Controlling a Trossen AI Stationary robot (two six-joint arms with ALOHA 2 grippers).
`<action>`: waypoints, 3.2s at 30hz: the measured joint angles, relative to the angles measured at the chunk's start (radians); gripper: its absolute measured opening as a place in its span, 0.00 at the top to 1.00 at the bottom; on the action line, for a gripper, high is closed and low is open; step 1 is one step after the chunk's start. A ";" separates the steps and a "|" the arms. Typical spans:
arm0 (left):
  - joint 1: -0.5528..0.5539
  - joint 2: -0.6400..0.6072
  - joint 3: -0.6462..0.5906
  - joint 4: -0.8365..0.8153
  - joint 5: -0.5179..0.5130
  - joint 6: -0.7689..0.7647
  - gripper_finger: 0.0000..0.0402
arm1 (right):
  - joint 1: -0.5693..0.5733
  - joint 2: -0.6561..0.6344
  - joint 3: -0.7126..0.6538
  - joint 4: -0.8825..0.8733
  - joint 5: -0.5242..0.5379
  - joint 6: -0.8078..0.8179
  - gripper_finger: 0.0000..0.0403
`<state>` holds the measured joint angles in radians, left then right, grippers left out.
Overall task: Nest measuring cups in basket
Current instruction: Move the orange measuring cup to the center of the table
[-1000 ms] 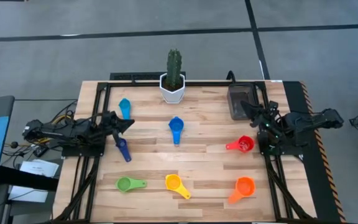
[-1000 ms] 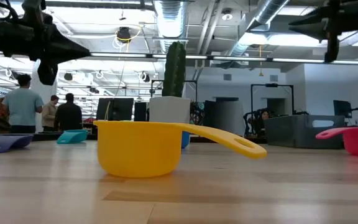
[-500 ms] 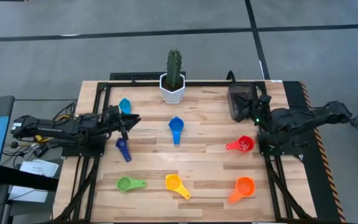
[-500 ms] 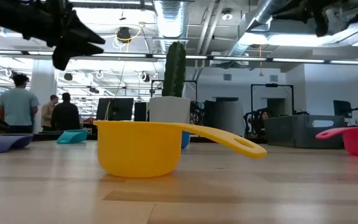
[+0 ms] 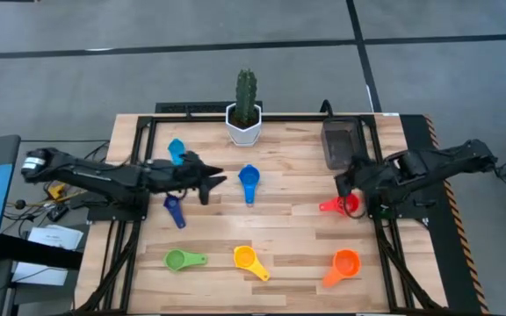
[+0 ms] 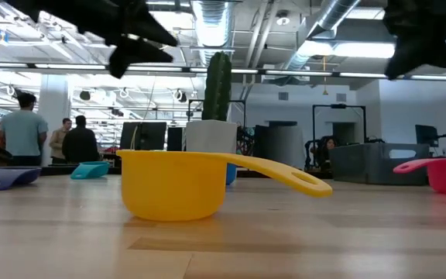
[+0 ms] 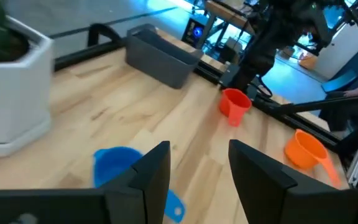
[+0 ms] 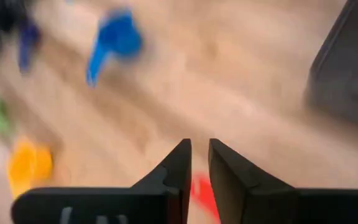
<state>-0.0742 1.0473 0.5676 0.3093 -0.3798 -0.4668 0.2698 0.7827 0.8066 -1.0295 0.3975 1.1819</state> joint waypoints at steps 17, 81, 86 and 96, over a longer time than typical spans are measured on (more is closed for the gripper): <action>-0.200 0.617 0.478 0.037 -0.036 -0.231 0.62 | 0.507 0.229 0.000 -0.091 -0.155 0.428 0.51; -0.207 1.335 1.231 0.143 0.273 -0.120 0.62 | 0.718 0.416 -0.002 0.149 -0.446 0.969 0.52; -0.202 1.418 1.338 0.085 0.263 -0.118 0.62 | 0.719 0.416 -0.002 0.158 -0.450 1.002 0.51; -0.190 1.457 1.364 -0.006 0.255 -0.234 0.62 | 0.719 0.431 -0.002 0.165 -0.450 1.026 0.53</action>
<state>-0.2642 2.5046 1.9321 0.3034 -0.1243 -0.7008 0.9886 1.2135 0.8043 -0.8646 -0.0521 2.2082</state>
